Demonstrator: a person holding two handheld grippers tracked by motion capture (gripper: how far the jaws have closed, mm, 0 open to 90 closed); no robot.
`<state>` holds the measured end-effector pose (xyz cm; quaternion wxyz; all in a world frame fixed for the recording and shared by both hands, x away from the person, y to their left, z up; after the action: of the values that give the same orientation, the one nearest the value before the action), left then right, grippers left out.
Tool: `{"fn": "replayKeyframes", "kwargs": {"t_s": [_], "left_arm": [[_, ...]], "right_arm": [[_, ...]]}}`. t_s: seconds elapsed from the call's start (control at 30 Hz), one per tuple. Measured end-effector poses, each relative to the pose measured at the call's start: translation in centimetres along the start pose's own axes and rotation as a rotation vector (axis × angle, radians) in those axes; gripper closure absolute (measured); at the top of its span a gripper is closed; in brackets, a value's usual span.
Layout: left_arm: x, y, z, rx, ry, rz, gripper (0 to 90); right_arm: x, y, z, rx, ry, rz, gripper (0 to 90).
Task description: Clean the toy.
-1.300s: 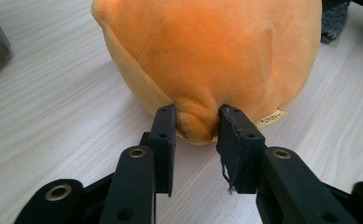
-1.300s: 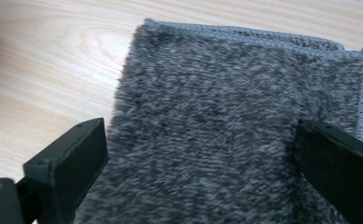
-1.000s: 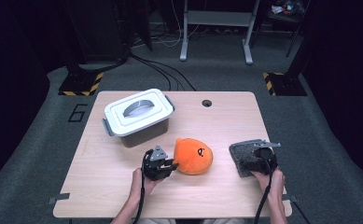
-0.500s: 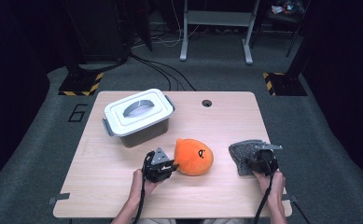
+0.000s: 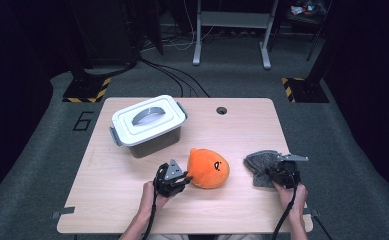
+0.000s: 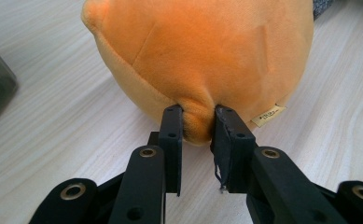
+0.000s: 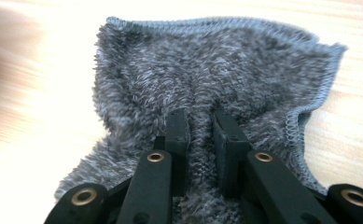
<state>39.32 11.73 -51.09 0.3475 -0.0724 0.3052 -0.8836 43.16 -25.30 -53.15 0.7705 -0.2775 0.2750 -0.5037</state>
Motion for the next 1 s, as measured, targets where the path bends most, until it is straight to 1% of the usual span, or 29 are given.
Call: {"fn": "replayKeyframes", "kwargs": {"t_s": [0.03,0.07,0.13,0.27,0.4,0.5,0.6,0.7,0.77,0.97,1.0], "left_arm": [[0.0,0.0,0.0,-0.006,0.009,-0.001,73.8],[0.1,0.0,0.1,-0.001,0.004,0.0,73.8],[0.1,0.0,0.1,-0.005,0.01,0.003,73.8],[0.1,0.0,0.3,-0.015,0.02,0.013,73.7],[0.2,0.0,0.4,-0.017,0.018,0.013,73.7],[0.2,0.0,0.4,-0.024,0.021,0.017,73.6],[0.2,0.0,0.5,-0.018,0.014,0.014,73.6],[0.2,0.0,0.7,-0.023,0.023,0.018,73.5],[0.2,0.0,0.8,-0.021,0.019,0.02,73.6],[0.2,0.0,0.9,-0.029,0.031,0.019,73.6],[0.3,0.0,0.9,-0.028,0.029,0.02,73.6]], "right_arm": [[0.0,-0.1,0.1,0.007,0.0,0.009,77.9],[-0.2,-0.4,0.3,0.014,0.013,0.028,78.0],[-0.6,-0.8,0.8,0.029,0.017,0.051,77.9],[-1.5,-1.6,2.0,0.056,0.009,0.099,77.8],[-2.7,-2.2,3.3,0.08,-0.011,0.145,77.7],[-3.7,-2.6,4.0,0.09,-0.027,0.174,77.5],[-4.6,-2.8,4.6,0.095,-0.037,0.203,77.5],[-5.6,-3.0,5.3,0.106,-0.056,0.234,77.4],[-6.3,-3.2,5.7,0.11,-0.065,0.255,77.4],[-7.9,-3.4,6.6,0.108,-0.105,0.283,77.3],[-8.2,-3.4,6.8,0.108,-0.103,0.291,77.3]]}}
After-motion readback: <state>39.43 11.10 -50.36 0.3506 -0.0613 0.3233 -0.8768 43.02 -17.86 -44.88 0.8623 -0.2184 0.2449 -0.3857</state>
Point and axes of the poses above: each handheld gripper's, and its own axes: y roughly forward along the jaws, z roughly out of its top, x roughly to its right, the point moved 4 cm from there along y, roughly forward along the jaws, and after that the axes turned 4 degrees about z, right-handed, at the moved point
